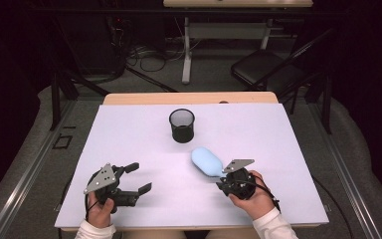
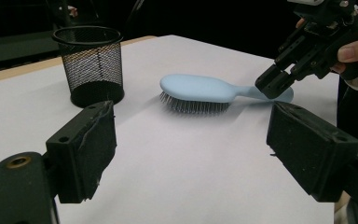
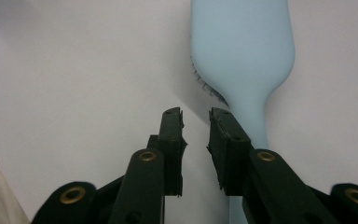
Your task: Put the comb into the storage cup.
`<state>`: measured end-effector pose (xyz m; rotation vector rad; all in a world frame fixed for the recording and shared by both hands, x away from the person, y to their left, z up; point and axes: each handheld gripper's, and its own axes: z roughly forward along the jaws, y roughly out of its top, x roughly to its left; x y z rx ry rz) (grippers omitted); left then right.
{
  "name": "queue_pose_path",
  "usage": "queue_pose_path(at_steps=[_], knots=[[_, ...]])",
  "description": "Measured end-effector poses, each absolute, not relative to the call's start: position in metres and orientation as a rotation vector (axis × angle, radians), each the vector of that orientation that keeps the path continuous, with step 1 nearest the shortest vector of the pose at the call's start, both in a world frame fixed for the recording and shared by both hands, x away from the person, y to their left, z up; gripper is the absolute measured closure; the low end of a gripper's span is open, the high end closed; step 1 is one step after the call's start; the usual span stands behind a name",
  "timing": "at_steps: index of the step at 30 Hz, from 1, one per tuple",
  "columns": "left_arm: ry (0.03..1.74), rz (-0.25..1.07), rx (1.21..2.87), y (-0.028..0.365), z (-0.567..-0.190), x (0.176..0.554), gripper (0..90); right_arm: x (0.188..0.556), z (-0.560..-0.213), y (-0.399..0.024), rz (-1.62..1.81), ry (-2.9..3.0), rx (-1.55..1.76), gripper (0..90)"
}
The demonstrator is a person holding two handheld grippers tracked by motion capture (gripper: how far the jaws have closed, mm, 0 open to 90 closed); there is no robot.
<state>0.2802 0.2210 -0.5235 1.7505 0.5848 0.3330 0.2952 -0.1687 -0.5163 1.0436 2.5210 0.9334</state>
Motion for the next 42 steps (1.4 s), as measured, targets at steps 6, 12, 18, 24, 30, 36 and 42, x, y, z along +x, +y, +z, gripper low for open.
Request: queue_pose_path(at_steps=[6,12,18,24,30,36,42], knots=[[0.579,0.334,1.752,0.221,-0.523,0.28,15.5,0.295,-0.514,-0.17,0.957,2.502,1.019,64.5],[0.574,0.336,1.756,0.221,-0.523,0.28,15.5,0.296,-0.51,-0.174,0.987,2.479,1.02,59.3],[0.572,0.339,1.76,0.22,-0.523,0.279,15.5,0.297,-0.508,-0.179,1.018,2.449,1.042,55.1],[0.572,0.339,1.761,0.22,-0.523,0.279,15.5,0.299,-0.506,-0.186,1.073,2.408,1.071,53.0],[0.567,0.335,1.761,0.22,-0.523,0.279,15.5,0.301,-0.503,-0.192,1.099,2.374,1.1,49.5],[0.567,0.335,1.762,0.22,-0.523,0.279,15.5,0.302,-0.503,-0.196,1.113,2.358,1.132,46.4],[0.567,0.335,1.762,0.22,-0.523,0.279,15.5,0.306,-0.507,-0.202,1.103,2.333,1.155,40.0]])
